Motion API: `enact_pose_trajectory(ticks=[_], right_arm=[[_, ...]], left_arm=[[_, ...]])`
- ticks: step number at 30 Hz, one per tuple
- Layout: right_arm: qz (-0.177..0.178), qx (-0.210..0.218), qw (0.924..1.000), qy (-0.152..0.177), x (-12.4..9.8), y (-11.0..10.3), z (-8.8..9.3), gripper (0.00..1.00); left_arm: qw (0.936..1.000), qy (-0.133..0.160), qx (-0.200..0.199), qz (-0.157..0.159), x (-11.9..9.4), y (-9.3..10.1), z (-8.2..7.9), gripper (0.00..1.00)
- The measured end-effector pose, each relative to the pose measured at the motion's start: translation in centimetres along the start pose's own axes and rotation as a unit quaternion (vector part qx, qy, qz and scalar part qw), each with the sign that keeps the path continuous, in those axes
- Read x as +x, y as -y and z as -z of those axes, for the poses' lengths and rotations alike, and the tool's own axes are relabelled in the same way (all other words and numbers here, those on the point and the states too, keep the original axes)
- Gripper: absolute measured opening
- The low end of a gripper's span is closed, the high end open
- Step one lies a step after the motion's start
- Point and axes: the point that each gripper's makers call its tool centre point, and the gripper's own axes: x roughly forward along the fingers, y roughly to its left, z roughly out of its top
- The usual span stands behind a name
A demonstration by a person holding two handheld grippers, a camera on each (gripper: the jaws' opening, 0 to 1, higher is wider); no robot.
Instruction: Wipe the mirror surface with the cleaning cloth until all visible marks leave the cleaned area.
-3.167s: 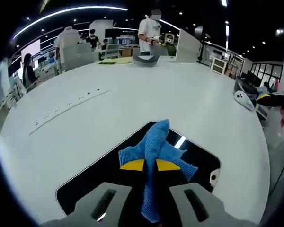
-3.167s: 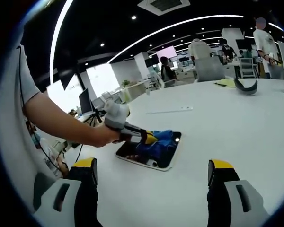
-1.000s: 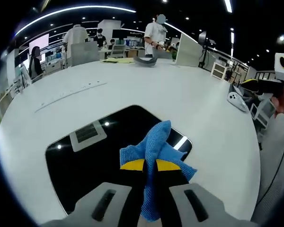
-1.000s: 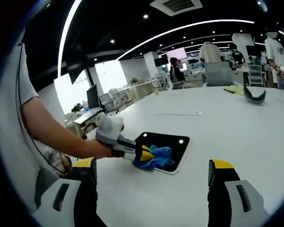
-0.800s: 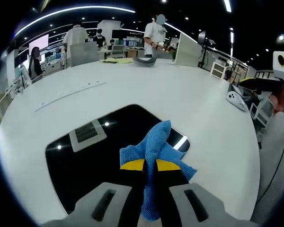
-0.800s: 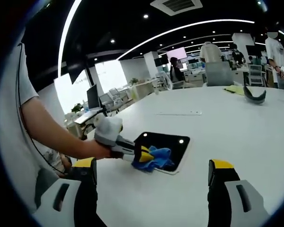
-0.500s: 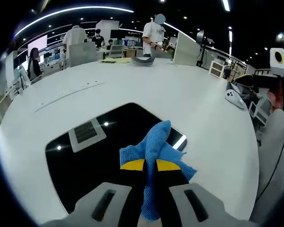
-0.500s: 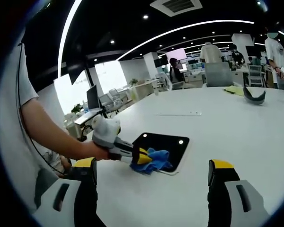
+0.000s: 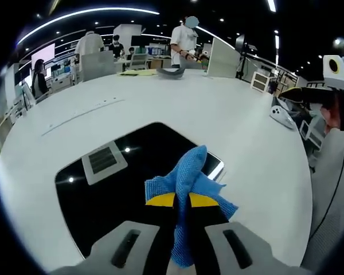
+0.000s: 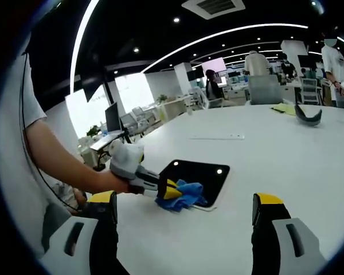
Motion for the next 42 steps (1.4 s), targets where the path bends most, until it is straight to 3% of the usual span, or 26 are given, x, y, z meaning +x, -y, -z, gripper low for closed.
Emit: enact_pose_trajectory(ticks=[42], right_arm=[[-0.002,0.005,1.0000,-0.001,0.5,0.7,0.0,0.98]], left_arm=[[0.9999,-0.001,0.001,-0.017,-0.2,-2.4,-0.3,0.04]])
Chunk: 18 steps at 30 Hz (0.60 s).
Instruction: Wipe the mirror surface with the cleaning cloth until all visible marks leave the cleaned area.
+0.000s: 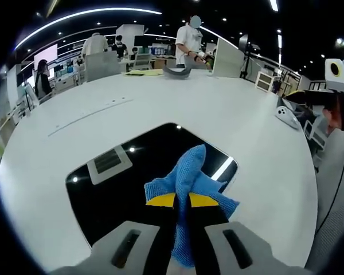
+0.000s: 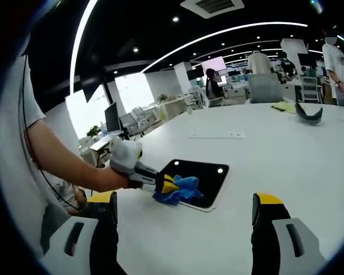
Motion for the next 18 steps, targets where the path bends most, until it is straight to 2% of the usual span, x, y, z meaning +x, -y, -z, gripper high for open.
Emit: enact_pose_trajectory(ticks=[6,18], right_arm=[[-0.001,0.001,1.0000,-0.001,0.2,0.0,0.1,0.98],[-0.006,0.000,1.0000,-0.004,0.5,-0.1,0.2,0.99]], left_arm=[[1.0000,-0.001,-0.003,-0.006,0.2,-1.2,-0.3,0.04],[1.0000,0.002,0.001,-0.010,0.4,-2.1,-0.7,0.04]])
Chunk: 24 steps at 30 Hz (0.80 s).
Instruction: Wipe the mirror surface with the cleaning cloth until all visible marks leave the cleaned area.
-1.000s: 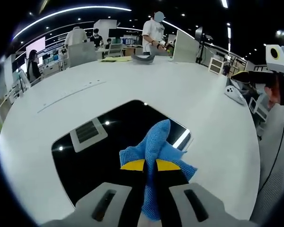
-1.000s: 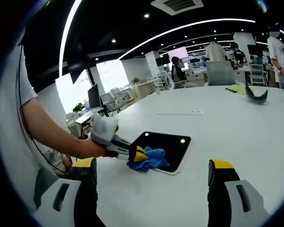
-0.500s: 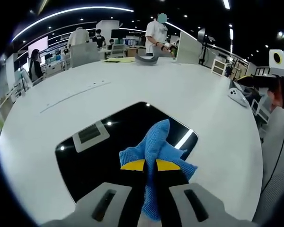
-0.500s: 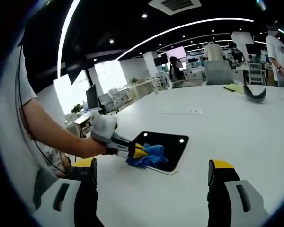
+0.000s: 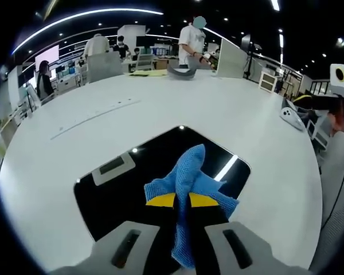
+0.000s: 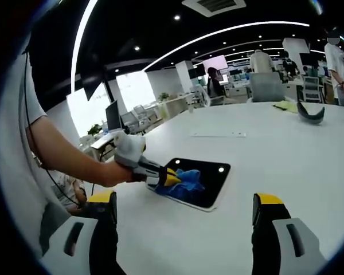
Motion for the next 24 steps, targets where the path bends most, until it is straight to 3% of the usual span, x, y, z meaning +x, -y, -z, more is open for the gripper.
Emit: enact_pose_trajectory(ticks=[24], right_arm=[[-0.001,0.000,1.0000,0.000,0.0,0.1,0.1,1.00]], left_arm=[[0.9999,0.004,-0.001,-0.011,0.9,-2.5,-1.2,0.04]])
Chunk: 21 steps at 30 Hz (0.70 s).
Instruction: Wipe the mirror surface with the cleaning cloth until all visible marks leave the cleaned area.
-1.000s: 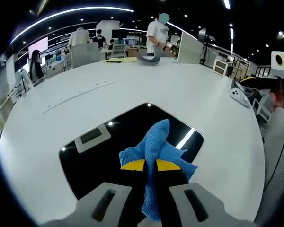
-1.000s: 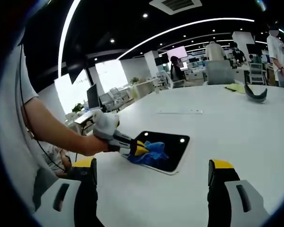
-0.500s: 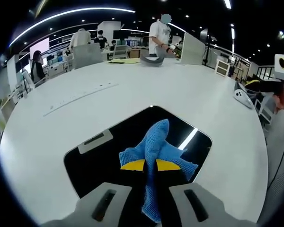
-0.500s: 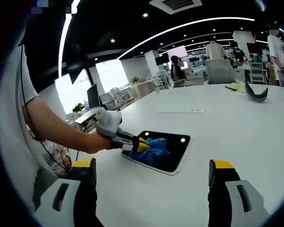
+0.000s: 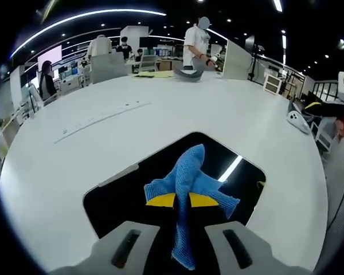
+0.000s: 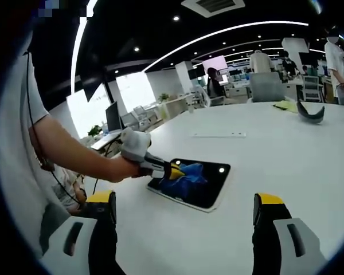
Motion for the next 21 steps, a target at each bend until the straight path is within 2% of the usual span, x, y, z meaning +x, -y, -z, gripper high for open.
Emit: enact_pose_trajectory(ticks=[3,5,8,21], right_arm=[[0.000,-0.002,1.0000,0.001,0.0,0.0,0.0,1.00],[-0.009,0.012,0.9999,0.000,0.0,-0.3,0.1,1.00],[-0.008,-0.003,1.0000,0.000,0.1,-0.3,0.0,1.00],[-0.010,0.003,0.9999,-0.010,0.2,-0.2,0.4,1.00]], left_arm=[[1.0000,0.000,0.004,-0.002,0.1,-0.2,-0.1,0.04],[1.0000,0.000,0.004,-0.003,0.2,-0.4,-0.2,0.04],[1.0000,0.001,0.005,-0.004,0.4,-0.7,-0.4,0.04],[0.9999,0.002,0.005,-0.009,0.9,-1.9,-1.1,0.04]])
